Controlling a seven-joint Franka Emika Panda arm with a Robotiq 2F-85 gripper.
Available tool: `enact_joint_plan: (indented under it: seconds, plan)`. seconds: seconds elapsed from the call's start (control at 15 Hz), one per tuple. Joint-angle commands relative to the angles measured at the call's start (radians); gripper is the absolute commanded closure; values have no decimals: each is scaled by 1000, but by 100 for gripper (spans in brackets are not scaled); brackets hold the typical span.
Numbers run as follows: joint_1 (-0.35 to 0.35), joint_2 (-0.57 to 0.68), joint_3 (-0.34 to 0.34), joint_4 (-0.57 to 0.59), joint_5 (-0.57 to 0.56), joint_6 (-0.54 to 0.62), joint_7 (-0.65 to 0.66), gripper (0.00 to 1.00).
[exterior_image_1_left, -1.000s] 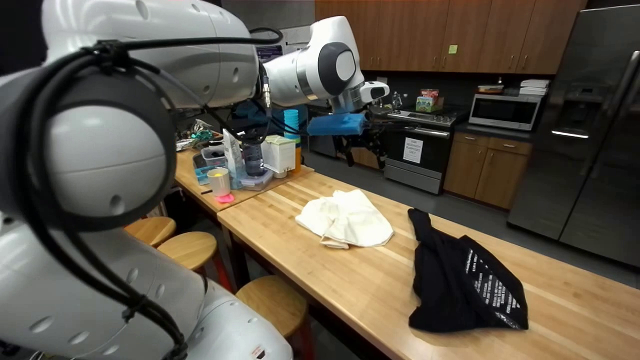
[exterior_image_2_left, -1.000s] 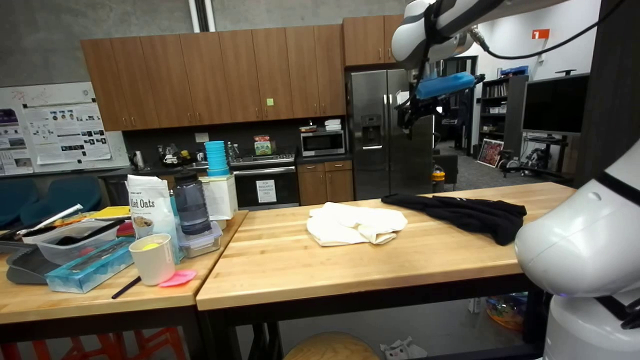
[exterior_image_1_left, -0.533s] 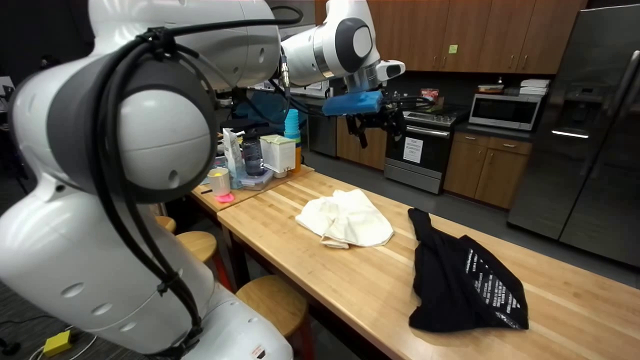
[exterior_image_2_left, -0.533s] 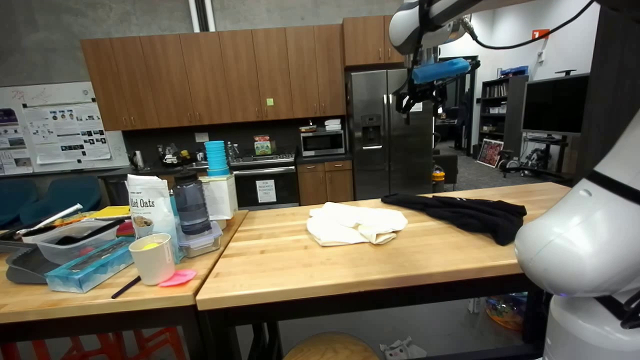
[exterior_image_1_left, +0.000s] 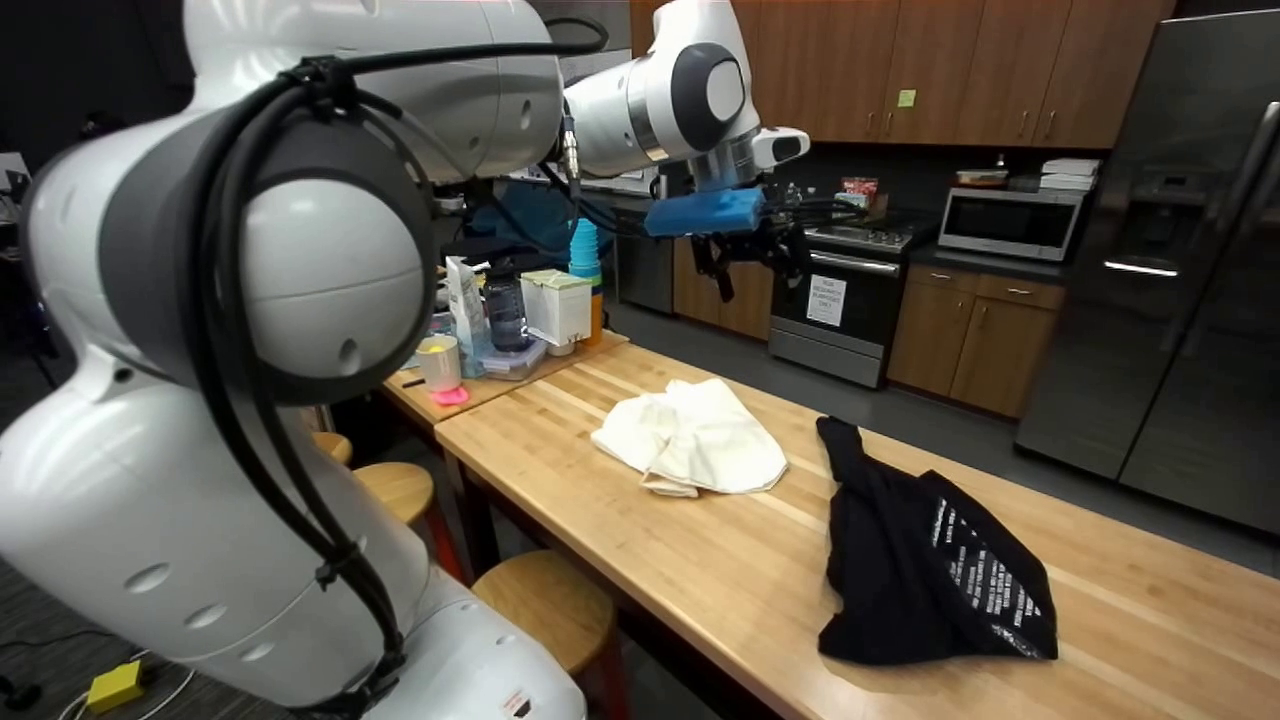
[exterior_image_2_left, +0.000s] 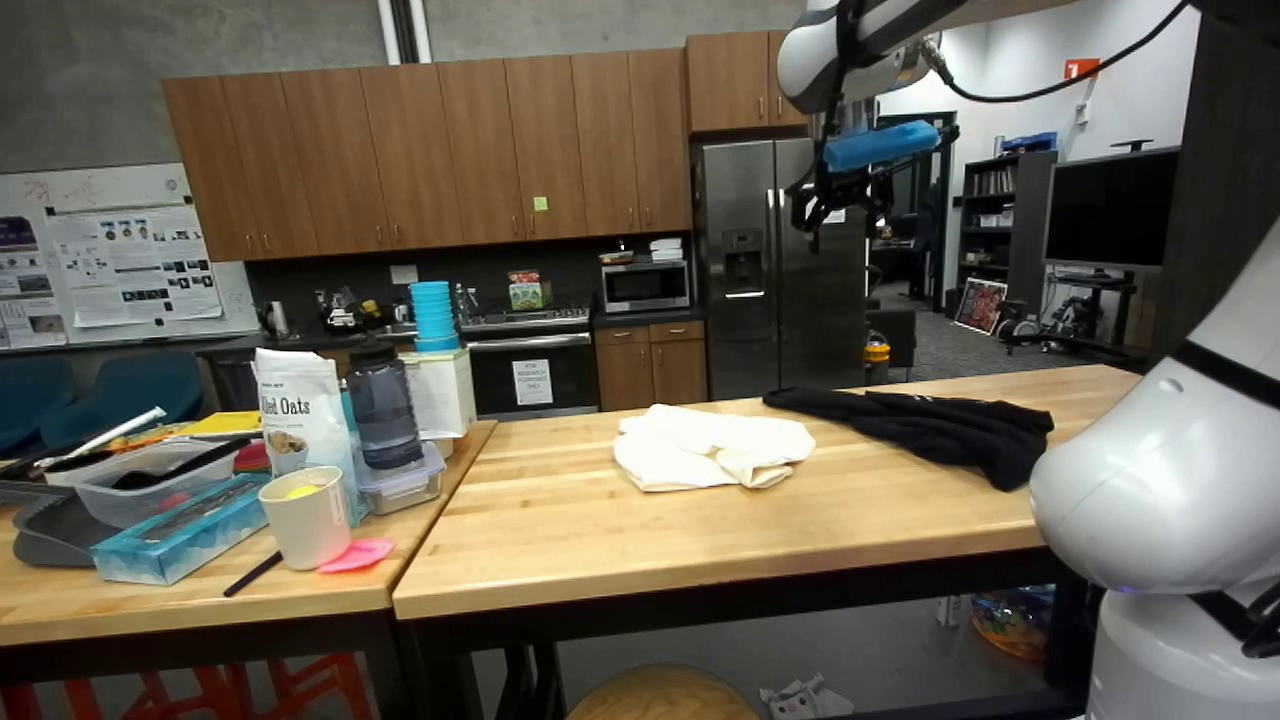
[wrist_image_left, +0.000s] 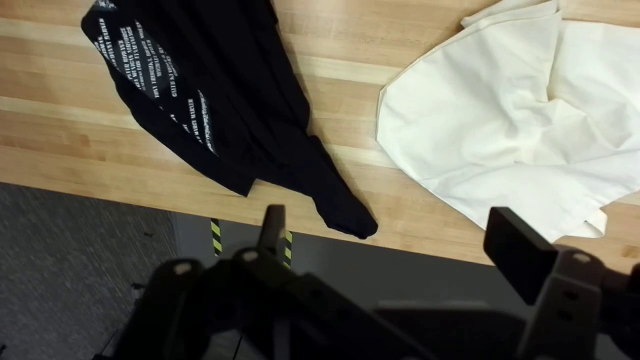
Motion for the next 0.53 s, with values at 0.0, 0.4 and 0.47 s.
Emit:
enact_joint_plan:
  seconds: [0.0,0.4,0.47]
  plan:
    - [7,5,-43,-47,24,22,-57,0]
    - [0,85,-132,-67,42,75,-265,0]
    - [0,108,-145,-47,46,73,-303,0]
